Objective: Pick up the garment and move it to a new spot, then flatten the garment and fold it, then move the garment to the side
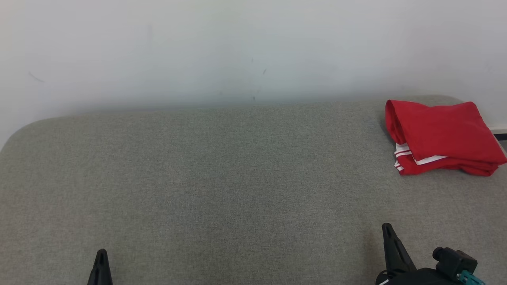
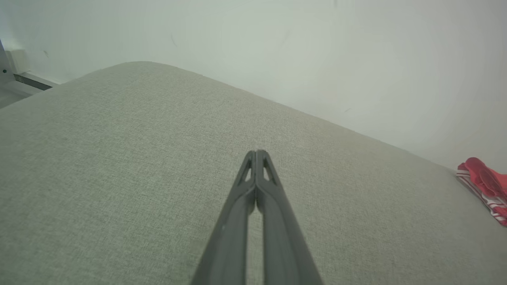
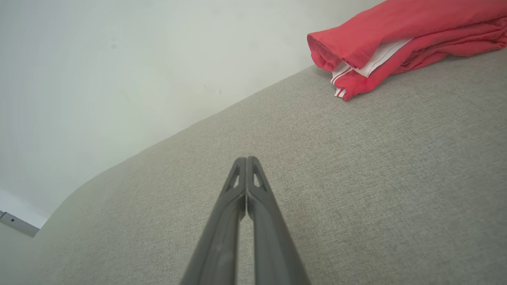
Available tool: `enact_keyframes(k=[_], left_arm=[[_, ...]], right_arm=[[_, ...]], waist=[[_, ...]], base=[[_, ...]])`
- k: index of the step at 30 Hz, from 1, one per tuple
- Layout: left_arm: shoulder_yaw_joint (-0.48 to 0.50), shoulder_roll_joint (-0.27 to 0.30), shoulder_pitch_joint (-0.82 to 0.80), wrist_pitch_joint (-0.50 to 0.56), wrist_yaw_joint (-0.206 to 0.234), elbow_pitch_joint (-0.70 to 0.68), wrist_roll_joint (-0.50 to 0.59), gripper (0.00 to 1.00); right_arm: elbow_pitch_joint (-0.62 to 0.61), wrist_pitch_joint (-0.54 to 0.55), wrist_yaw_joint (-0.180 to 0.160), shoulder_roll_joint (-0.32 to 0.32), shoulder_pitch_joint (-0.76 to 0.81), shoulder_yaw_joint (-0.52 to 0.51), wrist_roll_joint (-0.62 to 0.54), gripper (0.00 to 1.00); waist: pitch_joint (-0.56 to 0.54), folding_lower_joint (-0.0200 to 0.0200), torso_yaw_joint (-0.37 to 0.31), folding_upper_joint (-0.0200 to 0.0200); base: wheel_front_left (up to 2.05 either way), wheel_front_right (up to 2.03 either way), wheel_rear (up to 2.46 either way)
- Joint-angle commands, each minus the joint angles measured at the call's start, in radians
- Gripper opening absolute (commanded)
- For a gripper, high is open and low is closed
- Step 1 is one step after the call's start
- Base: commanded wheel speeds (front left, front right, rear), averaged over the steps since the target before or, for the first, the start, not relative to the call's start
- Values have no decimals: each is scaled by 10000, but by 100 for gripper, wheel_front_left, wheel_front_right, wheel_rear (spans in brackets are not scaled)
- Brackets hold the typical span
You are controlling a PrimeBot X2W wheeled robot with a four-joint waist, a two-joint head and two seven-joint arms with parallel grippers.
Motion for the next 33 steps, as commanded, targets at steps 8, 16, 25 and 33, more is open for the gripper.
enact_keyframes(k=[8,16,25,33], left_arm=[[-4,26,-427,328,-71,-64,-1589,0],[-9,25,-590,633,-86,2,-2851,0],[-8,23,-758,949,-113,73,-4141,0],[-6,21,-892,1208,-137,131,-5215,0]], right_arm=[[-240,346,-4,70,-308,-176,1423,0],[-298,647,-5,121,-386,-293,2578,0],[-356,967,-7,175,-464,-416,3763,0],[-401,1226,-8,221,-527,-515,4731,0]], waist=[[14,0,11,0],[29,0,23,0],[44,0,37,0],[59,0,49,0]], base=[[0,0,0],[0,0,0],[0,0,0],[0,0,0]])
